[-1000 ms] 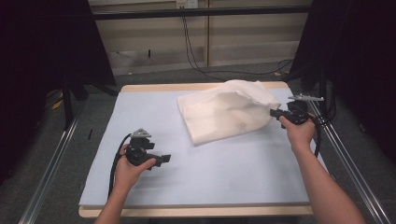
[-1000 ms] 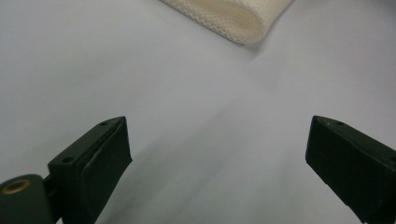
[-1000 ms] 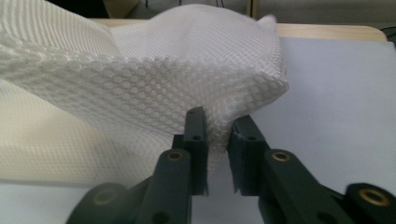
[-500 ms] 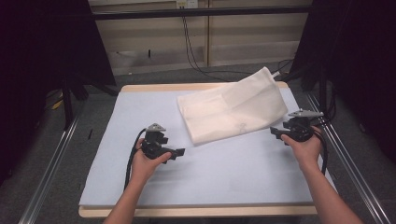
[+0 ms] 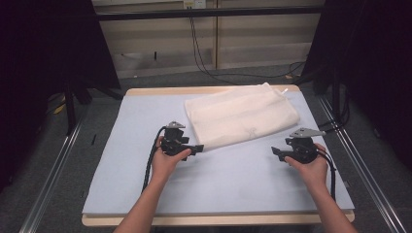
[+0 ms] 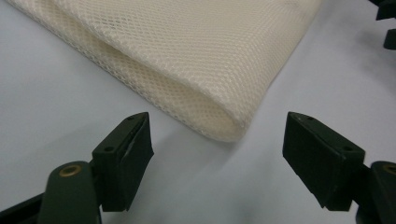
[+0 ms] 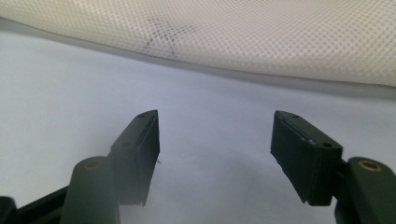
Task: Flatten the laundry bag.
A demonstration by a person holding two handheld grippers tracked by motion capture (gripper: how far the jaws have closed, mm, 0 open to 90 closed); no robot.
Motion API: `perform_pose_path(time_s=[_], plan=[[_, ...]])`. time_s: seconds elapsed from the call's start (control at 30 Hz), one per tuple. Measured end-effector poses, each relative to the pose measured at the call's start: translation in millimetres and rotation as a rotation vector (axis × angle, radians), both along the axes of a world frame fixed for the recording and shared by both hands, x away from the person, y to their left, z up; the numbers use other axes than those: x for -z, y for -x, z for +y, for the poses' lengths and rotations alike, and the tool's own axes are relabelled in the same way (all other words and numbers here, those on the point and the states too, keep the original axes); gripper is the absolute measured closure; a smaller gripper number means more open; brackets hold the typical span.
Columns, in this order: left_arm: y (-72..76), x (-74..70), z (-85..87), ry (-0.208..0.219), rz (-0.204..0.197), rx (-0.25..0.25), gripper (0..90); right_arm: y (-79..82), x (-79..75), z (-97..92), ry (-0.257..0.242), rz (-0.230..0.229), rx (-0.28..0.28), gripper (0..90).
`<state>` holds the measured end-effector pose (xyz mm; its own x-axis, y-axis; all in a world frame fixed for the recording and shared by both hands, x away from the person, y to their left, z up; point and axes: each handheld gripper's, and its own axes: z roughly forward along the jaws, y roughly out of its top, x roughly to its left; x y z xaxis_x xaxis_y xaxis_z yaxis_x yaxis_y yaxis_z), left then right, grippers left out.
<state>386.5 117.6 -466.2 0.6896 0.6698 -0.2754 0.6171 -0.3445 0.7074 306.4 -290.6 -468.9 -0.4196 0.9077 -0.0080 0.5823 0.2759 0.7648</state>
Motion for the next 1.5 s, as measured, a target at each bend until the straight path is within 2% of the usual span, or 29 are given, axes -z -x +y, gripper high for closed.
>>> perform_pose_path(time_s=[0.2,0.23,0.27,0.33,0.4,0.43,0.47,0.5,0.57,0.63,0.7,0.83,1.0,1.2,1.27,1.33,1.43,1.5], plan=[[-8.8,0.2,-7.2,0.037,0.018,-0.030,34.1,3.0,0.1,2.7,-0.007,-0.011,-0.002,33.1],[-10.3,0.4,-7.8,0.012,0.019,-0.025,34.7,3.1,0.6,3.1,-0.005,-0.011,-0.001,33.1],[-11.3,1.2,-9.5,0.014,0.024,-0.033,35.5,2.9,1.0,3.3,-0.004,-0.011,-0.004,33.1],[-11.7,1.6,-11.3,0.045,0.032,-0.044,38.4,2.4,1.2,3.6,-0.009,-0.016,-0.006,33.1],[-12.6,1.8,-14.8,0.054,0.029,-0.011,48.8,2.3,0.9,3.7,-0.016,-0.017,-0.008,33.3],[-12.6,1.8,-14.8,0.054,0.029,-0.011,49.3,2.1,0.8,3.7,-0.017,-0.017,-0.008,33.2],[-13.2,1.4,-16.6,0.023,0.025,-0.005,54.1,2.3,0.6,3.9,-0.020,-0.013,-0.005,33.2],[-14.0,1.3,-17.0,0.028,0.038,0.006,62.3,2.2,0.7,4.2,-0.020,-0.013,-0.005,33.2],[-14.9,0.2,-17.0,0.025,0.043,0.011,70.2,1.9,1.2,4.6,-0.012,-0.015,-0.004,33.2],[-15.5,-0.8,-16.2,0.052,0.062,0.019,78.8,2.0,1.4,4.4,-0.011,-0.016,-0.006,33.2],[-15.7,-1.7,-14.0,0.053,0.080,0.026,82.5,2.1,1.1,4.4,-0.015,-0.015,-0.007,33.2],[-16.3,-4.2,-3.0,0.013,0.077,0.027,83.6,2.3,1.7,3.9,-0.010,-0.013,-0.014,33.3],[-19.7,-9.8,26.3,-0.008,0.085,-0.002,83.8,2.6,1.7,1.7,-0.017,-0.006,-0.013,33.1],[-17.9,-9.5,46.0,-0.040,0.096,0.002,83.6,1.0,1.0,-1.2,-0.036,-0.001,-0.007,32.7],[-18.3,-9.4,47.3,-0.037,0.099,0.010,82.9,0.4,-0.2,-1.6,-0.033,0.002,-0.003,32.8],[-18.9,-10.3,49.3,-0.008,0.114,-0.009,79.4,-1.1,-2.8,-3.2,-0.038,0.003,0.001,33.5],[-21.1,-12.0,52.0,0.059,0.112,-0.054,63.1,-4.1,-9.8,-7.5,-0.058,-0.019,0.017,33.5],[-22.7,-13.2,53.1,0.080,0.098,-0.092,55.7,-8.2,-15.3,-10.6,-0.071,-0.029,0.032,33.4]])
